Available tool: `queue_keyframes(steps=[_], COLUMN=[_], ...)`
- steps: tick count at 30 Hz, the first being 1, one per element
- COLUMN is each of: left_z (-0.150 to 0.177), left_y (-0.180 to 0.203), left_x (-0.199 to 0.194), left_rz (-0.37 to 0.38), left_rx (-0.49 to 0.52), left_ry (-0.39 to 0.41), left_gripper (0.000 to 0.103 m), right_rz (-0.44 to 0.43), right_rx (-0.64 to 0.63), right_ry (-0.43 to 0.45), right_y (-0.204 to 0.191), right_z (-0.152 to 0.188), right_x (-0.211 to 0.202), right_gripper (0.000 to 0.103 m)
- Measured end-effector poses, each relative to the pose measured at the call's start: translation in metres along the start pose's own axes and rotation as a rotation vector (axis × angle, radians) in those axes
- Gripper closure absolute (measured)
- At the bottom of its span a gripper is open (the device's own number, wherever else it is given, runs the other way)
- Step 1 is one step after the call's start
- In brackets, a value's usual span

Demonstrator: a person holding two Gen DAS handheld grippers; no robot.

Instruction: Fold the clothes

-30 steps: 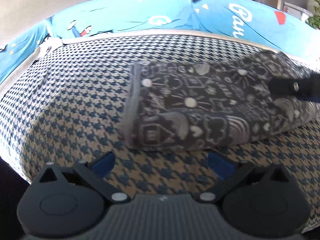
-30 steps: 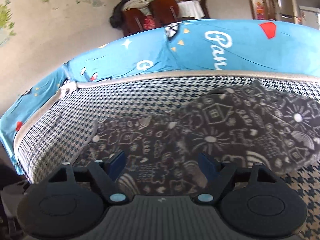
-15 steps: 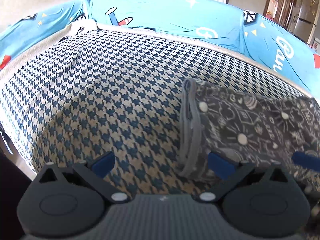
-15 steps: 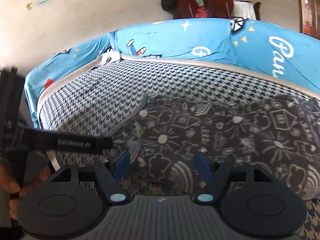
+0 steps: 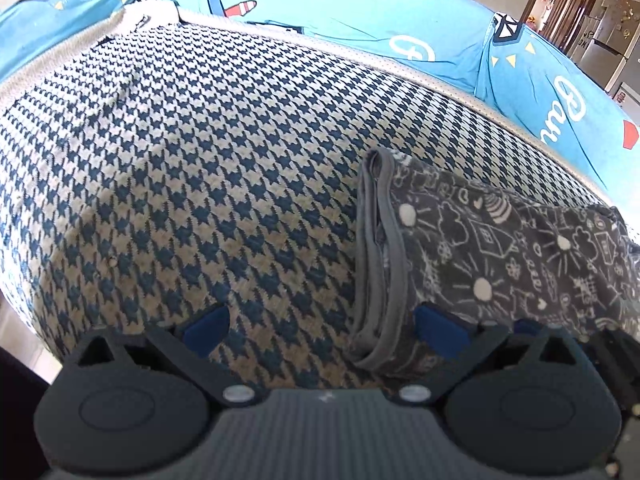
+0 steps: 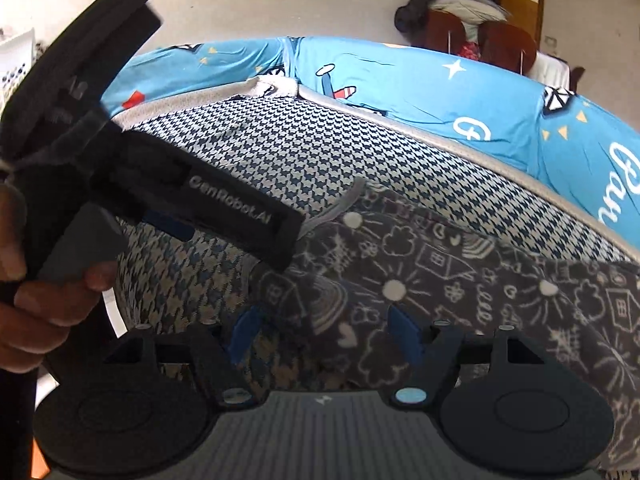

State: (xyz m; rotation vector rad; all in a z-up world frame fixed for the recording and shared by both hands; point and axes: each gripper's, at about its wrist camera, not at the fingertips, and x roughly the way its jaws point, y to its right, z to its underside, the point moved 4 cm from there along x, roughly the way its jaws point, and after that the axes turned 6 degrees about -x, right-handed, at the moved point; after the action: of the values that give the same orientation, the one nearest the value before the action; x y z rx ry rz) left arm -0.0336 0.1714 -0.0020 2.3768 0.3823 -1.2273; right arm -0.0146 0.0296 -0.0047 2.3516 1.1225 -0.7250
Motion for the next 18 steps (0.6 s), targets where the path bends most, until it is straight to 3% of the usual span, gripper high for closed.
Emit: queue_keyframes(steps=[18], left_z=[-0.013], left_y=[0.003], left_x=[0.007], left_rz=[0.094], left_rx=[-0.014], left_ry=[-0.112], left_gripper=[0.0], right_rz=[0.074], right_rx=[-0.216], right_ry=[-0.015], right_y=[-0.019], right_z=[0.007], right_x=[0.037], right_gripper=[0.03])
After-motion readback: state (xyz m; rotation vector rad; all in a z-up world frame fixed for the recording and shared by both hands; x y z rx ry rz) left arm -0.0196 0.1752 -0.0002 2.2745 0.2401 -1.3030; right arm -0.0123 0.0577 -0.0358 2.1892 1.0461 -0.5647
